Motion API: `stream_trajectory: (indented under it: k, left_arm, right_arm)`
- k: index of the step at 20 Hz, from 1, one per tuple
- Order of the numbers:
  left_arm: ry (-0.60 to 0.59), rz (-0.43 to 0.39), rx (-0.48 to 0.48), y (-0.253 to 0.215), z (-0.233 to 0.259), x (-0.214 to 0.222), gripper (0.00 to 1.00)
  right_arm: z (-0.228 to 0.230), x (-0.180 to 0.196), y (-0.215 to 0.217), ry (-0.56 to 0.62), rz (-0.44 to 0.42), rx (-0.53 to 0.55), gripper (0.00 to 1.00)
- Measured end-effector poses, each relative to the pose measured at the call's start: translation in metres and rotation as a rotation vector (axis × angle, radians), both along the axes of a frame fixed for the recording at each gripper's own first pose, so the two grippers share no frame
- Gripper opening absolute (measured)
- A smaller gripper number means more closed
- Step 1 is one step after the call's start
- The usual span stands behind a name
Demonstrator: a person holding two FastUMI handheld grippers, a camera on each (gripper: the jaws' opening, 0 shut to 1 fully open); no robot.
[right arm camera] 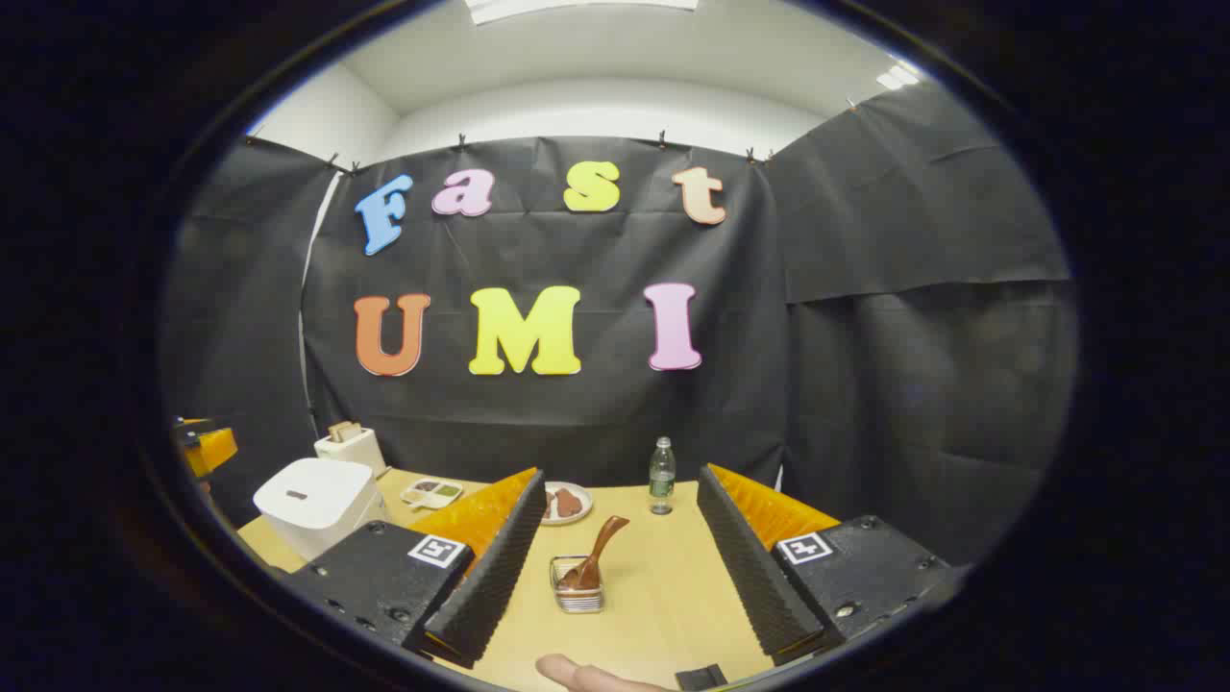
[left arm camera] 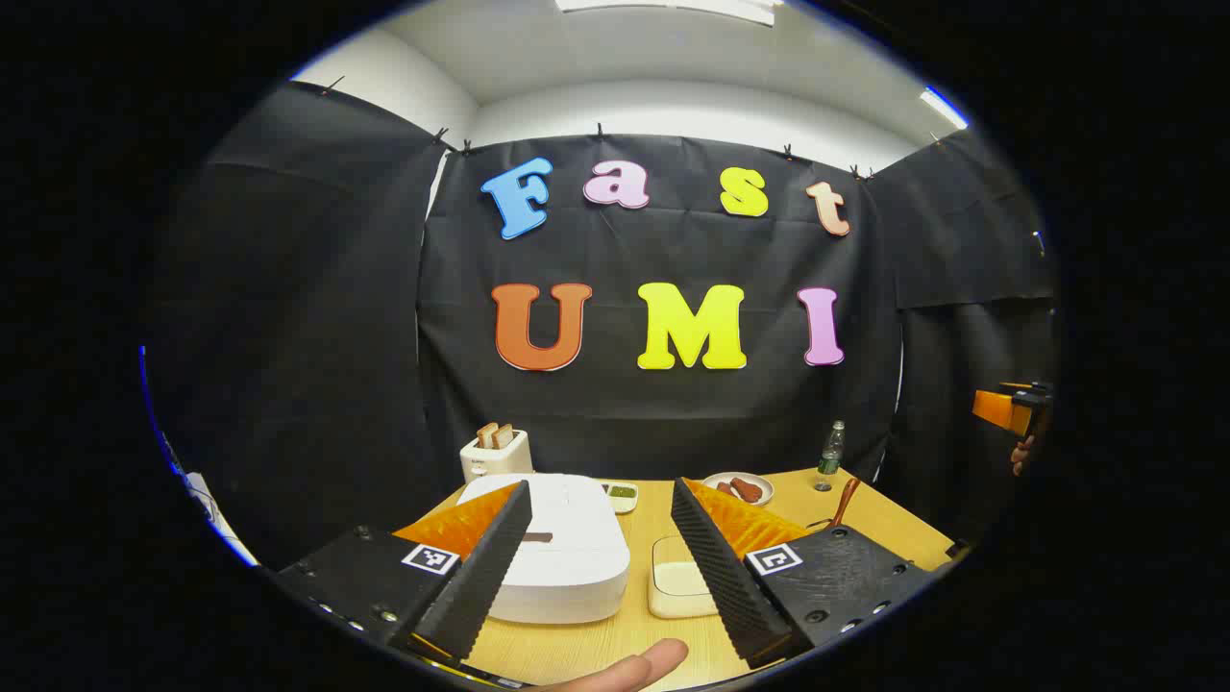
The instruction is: Close the left gripper, press the button to open the rice cooker; take a wooden spoon from the chopstick holder with the right hand, scoop a spoonful of rice and pour it into the rice cooker, then put the wooden spoon back into the chopstick holder.
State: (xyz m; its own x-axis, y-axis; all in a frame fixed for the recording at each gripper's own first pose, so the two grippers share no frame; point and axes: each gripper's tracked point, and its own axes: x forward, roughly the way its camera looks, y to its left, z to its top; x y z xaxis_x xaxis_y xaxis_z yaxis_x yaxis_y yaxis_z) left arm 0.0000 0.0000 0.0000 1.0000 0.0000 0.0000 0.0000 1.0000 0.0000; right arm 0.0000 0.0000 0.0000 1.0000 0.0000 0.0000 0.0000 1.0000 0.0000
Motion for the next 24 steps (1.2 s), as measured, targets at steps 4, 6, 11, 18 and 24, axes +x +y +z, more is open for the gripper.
stream_trajectory:
  k: [4,6,11,18,24]
  left_arm:
    - [-0.036,0.001,-0.002,0.007,0.007,-0.001,0.93]
    - [-0.026,-0.002,-0.018,0.007,0.004,-0.001,0.93]
    - [-0.049,0.058,0.001,0.022,0.004,0.002,0.93]
    - [-0.054,0.066,-0.032,0.033,-0.007,0.027,0.91]
    - [0.038,0.024,-0.084,0.037,-0.035,0.061,0.49]
  right_arm:
    - [0.001,0.000,-0.002,-0.009,0.000,0.002,1.00]
    - [0.000,0.000,-0.003,-0.011,0.001,0.010,1.00]
    - [-0.005,0.002,-0.011,-0.015,-0.004,0.013,1.00]
    - [-0.023,0.013,-0.022,-0.008,-0.006,0.004,0.99]
    - [-0.027,0.022,-0.025,-0.045,0.007,-0.004,1.00]
